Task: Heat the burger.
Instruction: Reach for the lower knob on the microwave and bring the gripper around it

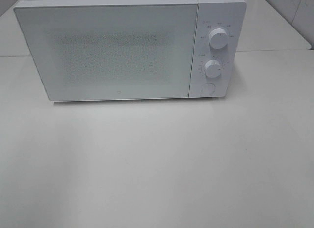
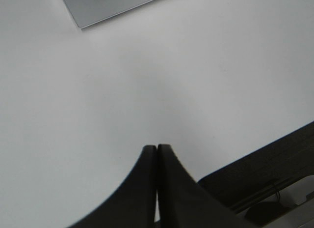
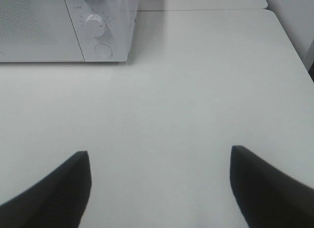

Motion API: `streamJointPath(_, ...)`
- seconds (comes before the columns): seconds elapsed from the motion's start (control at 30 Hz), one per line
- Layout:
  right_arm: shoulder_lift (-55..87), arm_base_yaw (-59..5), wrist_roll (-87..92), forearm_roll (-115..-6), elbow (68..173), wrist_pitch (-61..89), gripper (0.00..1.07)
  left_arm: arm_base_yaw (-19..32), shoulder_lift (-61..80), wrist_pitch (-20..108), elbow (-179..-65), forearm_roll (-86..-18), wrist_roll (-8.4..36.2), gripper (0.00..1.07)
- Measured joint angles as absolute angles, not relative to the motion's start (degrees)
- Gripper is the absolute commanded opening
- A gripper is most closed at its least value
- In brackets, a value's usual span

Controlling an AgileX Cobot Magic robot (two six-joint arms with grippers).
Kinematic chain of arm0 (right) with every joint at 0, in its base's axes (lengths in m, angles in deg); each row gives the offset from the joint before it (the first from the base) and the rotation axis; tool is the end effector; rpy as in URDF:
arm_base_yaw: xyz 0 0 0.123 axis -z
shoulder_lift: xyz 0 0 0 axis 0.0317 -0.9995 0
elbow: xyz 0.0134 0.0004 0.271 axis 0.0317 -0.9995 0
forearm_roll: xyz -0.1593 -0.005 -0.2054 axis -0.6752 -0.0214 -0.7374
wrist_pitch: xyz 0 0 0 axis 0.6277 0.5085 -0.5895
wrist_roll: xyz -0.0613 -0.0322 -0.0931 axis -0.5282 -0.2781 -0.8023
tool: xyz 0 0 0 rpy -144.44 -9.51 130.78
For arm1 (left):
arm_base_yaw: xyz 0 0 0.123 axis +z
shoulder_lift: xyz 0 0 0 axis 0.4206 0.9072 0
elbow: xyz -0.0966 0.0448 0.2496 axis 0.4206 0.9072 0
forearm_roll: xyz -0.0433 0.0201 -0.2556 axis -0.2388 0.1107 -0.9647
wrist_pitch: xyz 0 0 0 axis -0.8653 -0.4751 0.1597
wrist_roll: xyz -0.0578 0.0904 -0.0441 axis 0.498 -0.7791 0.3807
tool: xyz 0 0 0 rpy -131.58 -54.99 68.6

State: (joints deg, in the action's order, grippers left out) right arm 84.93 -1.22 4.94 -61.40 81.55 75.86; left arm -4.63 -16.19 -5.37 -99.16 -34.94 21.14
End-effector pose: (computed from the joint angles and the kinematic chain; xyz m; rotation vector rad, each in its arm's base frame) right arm 0.0398 0.0011 0.2747 -0.0887 1.9956 -0.0021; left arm 0.1357 -0.0719 0.3100 0.5637 2.3933 -0.1995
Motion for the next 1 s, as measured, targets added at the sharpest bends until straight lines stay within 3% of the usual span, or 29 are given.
streamJointPath(0.77,84.9,-1.2,4.9,-61.4,81.5,75.9,0.74,-4.6,-48.8,-14.8,-87.8,-34.7,21.2,0.0)
streamJointPath(0.87,84.9,-1.2,4.9,-61.4,81.5,75.9,0.74,-4.6,-51.7,-14.8,-85.8,-34.7,20.6,0.0)
streamJointPath(1.0,84.9,-1.2,4.9,-61.4,81.5,75.9,0.74,-4.6,-55.5,-12.9,-82.8,-35.3,16.7,0.0)
